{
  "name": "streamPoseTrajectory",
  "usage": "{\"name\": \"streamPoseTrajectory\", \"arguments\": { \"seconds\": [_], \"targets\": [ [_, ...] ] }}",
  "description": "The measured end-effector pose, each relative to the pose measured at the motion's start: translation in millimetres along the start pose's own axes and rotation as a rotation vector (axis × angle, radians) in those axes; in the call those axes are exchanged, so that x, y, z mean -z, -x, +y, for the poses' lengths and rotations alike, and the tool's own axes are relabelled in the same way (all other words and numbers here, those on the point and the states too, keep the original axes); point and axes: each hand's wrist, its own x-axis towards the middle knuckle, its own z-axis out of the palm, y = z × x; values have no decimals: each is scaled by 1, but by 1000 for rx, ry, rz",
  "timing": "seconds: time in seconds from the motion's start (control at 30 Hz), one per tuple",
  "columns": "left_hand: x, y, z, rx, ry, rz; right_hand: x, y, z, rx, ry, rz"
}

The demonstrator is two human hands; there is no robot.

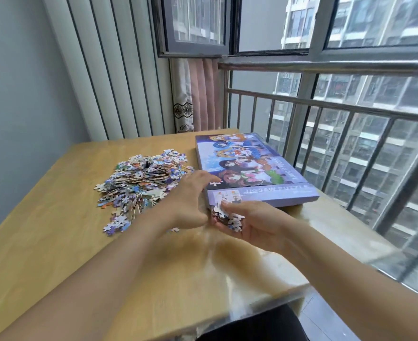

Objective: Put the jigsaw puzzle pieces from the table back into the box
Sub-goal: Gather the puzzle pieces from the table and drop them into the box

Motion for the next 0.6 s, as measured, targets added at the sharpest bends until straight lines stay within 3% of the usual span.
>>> {"name": "streamPoseTrajectory", "arguments": {
  "seconds": [0.17,0.33,0.47,0.6],
  "targets": [
    [-16,-13,-1,-76,-67,82,29,19,-3,12,-14,94],
    [-25,-16,5,-156,-187,64,47,23,-5,9,-31,211],
    [-26,-21,14,-190,-132,301,56,23,-6,-13,-34,236],
    [-11,-37,31,-98,40,509,51,26,-23,25,-84,246]
  ]
}}
